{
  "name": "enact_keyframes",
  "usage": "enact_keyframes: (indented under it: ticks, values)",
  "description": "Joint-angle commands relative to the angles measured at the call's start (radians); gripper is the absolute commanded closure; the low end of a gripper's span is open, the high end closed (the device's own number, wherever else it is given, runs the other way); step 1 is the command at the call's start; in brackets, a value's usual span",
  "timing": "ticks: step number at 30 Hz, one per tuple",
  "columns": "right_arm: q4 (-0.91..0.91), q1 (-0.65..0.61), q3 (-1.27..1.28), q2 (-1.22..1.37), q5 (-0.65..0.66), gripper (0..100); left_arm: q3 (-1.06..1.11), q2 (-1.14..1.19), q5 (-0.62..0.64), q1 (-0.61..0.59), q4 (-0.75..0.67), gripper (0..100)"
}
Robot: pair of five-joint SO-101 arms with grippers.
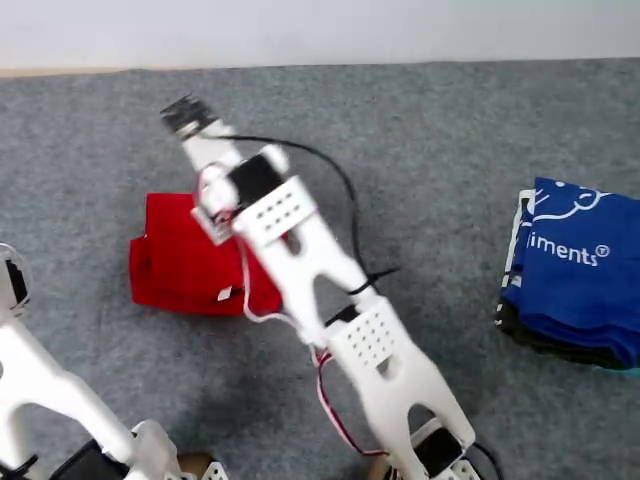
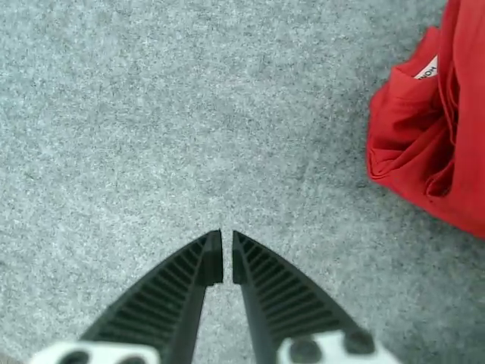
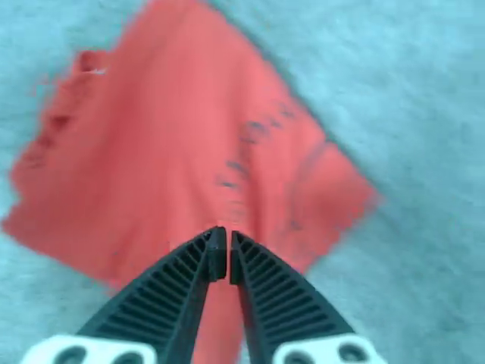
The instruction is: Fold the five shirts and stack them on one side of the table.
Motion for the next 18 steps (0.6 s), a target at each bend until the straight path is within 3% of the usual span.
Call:
enact_keyframes:
  ticks: [1,10,18]
  values:
    - [0.045,0.064,0.071,-0.12,0.02,99.0,-0.007,-0.032,-0.005,0.002,-0.015,97]
    - [0.028,0.008,0.552,-0.251,0.012,99.0,-0.007,-0.032,-0.005,0.002,-0.012,97]
    - [-0.013,-0.191,0.548,-0.113,0.011,99.0,-0.007,-0.032,-0.005,0.002,-0.012,97]
